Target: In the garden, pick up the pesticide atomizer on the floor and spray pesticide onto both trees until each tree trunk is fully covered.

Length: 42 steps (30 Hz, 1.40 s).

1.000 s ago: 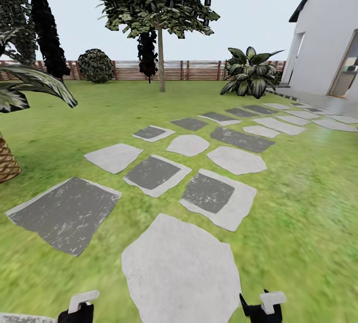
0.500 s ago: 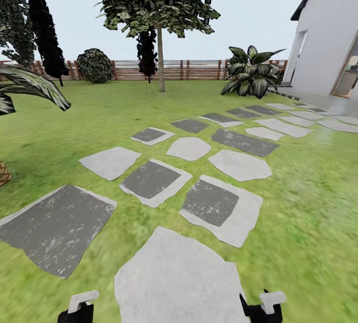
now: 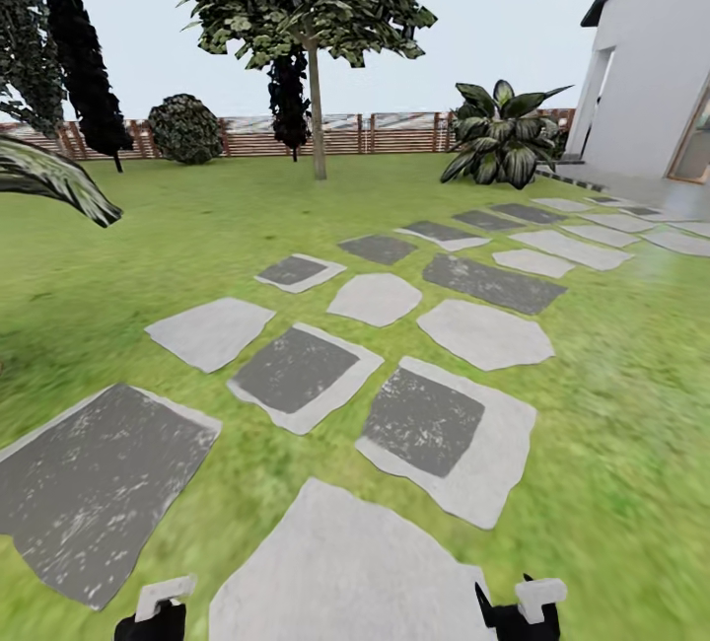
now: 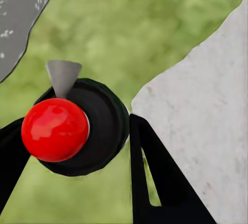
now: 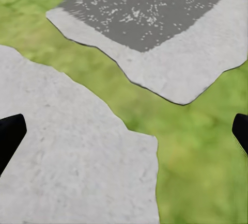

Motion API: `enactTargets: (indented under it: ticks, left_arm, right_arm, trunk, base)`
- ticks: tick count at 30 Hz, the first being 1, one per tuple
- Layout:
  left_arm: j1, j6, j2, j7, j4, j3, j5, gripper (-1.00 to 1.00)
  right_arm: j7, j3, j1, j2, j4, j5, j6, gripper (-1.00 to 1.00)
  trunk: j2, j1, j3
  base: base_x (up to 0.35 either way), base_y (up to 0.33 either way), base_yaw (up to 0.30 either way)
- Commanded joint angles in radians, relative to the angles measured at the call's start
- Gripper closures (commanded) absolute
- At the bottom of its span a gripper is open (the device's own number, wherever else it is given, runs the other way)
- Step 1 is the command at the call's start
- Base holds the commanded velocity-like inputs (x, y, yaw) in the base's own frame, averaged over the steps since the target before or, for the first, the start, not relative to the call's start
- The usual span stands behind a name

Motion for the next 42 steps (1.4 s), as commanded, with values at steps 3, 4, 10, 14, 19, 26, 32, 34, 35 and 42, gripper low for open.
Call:
enactTargets:
  ticks: [3, 4, 10, 14, 19, 26, 32, 34, 35, 42]
  left_arm:
    - [-0.001, -0.003, 0.0, 0.0, 0.001, -0.001, 0.009, 1.0]
    - [-0.001, -0.003, 0.0, 0.0, 0.001, -0.001, 0.009, 1.0]
    - [-0.001, -0.003, 0.0, 0.0, 0.001, -0.001, 0.009, 1.0]
    - [-0.001, -0.003, 0.0, 0.0, 0.001, -0.001, 0.009, 1.0]
    - [-0.001, -0.002, 0.0, 0.0, 0.001, -0.001, 0.009, 1.0]
    - [-0.001, -0.002, 0.0, 0.0, 0.001, -0.001, 0.009, 1.0]
    - [-0.001, -0.003, 0.0, 0.0, 0.001, -0.001, 0.009, 1.0]
    - [-0.001, -0.003, 0.001, 0.0, 0.001, -0.001, 0.009, 1.0]
    - [-0.001, -0.003, 0.001, 0.0, 0.001, -0.001, 0.009, 1.0]
    - [-0.001, -0.003, 0.001, 0.0, 0.001, -0.001, 0.009, 1.0]
  right_arm:
    - [0.002, 0.0, -0.001, 0.0, 0.001, 0.001, -0.003, -1.0]
    - [0.002, 0.0, -0.001, 0.0, 0.001, 0.001, -0.003, -1.0]
    - [0.002, 0.0, -0.001, 0.0, 0.001, 0.001, -0.003, -1.0]
    - [0.002, 0.0, -0.001, 0.0, 0.001, 0.001, -0.003, -1.0]
    - [0.002, 0.0, -0.001, 0.0, 0.001, 0.001, -0.003, -1.0]
    - [0.002, 0.0, -0.001, 0.0, 0.001, 0.001, -0.003, -1.0]
    - [0.002, 0.0, -0.001, 0.0, 0.001, 0.001, -0.003, -1.0]
    - [0.002, 0.0, -0.001, 0.0, 0.001, 0.001, -0.003, -1.0]
    - [0.002, 0.0, -0.001, 0.0, 0.001, 0.001, -0.003, -1.0]
    - [0.002, 0.0, -0.001, 0.0, 0.001, 0.001, -0.003, -1.0]
  trunk:
    - [0.0, 0.0, -0.001]
    - [0.0, 0.0, -0.001]
    - [0.0, 0.0, -0.001]
    - [0.0, 0.0, -0.001]
    - [0.0, 0.0, -0.001]
    - [0.0, 0.0, -0.001]
    - [0.0, 0.0, -0.001]
    - [0.0, 0.0, -0.001]
    - [0.0, 0.0, -0.001]
    - [0.0, 0.0, -0.001]
  base:
    - [0.34, 0.0, 0.0]
    - [0.34, 0.0, 0.0]
    - [0.34, 0.0, 0.0]
    - [0.34, 0.0, 0.0]
    - [0.34, 0.0, 0.0]
    - [0.34, 0.0, 0.0]
    - [0.34, 0.0, 0.0]
    - [0.34, 0.0, 0.0]
    - [0.34, 0.0, 0.0]
    - [0.34, 0.0, 0.0]
